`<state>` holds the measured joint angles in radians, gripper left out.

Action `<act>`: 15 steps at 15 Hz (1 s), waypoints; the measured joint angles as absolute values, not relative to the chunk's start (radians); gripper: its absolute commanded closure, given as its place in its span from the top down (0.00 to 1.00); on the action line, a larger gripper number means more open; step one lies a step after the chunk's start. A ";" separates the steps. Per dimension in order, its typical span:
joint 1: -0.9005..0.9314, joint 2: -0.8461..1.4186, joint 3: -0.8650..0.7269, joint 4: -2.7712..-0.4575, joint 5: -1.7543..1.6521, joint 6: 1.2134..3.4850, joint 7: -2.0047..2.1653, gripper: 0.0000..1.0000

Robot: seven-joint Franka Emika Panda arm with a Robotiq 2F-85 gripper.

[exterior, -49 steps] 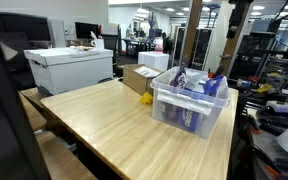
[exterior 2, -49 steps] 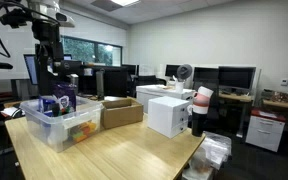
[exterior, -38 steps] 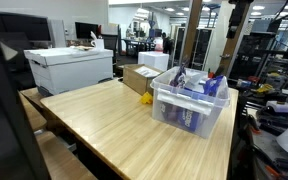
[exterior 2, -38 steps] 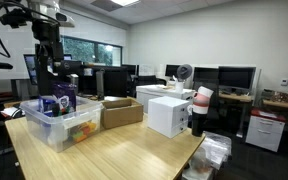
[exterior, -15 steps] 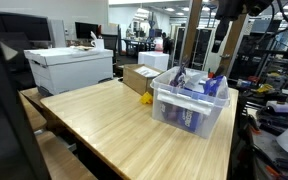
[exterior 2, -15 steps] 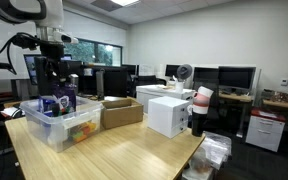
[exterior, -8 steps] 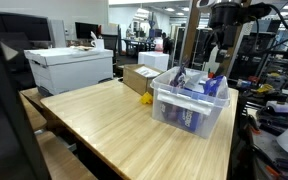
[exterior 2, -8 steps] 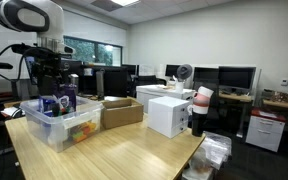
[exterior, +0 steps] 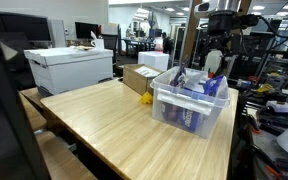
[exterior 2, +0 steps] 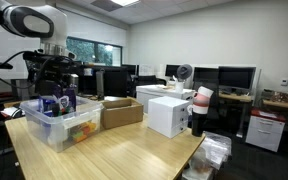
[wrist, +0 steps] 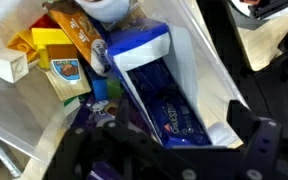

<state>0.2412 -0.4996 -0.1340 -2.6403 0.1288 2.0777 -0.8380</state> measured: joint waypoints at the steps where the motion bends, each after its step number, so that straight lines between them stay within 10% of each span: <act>1: 0.241 -0.476 -0.132 -2.631 0.107 2.077 -0.928 1.00; 15: 0.157 -0.358 -0.080 -2.615 -0.040 2.303 -1.109 1.00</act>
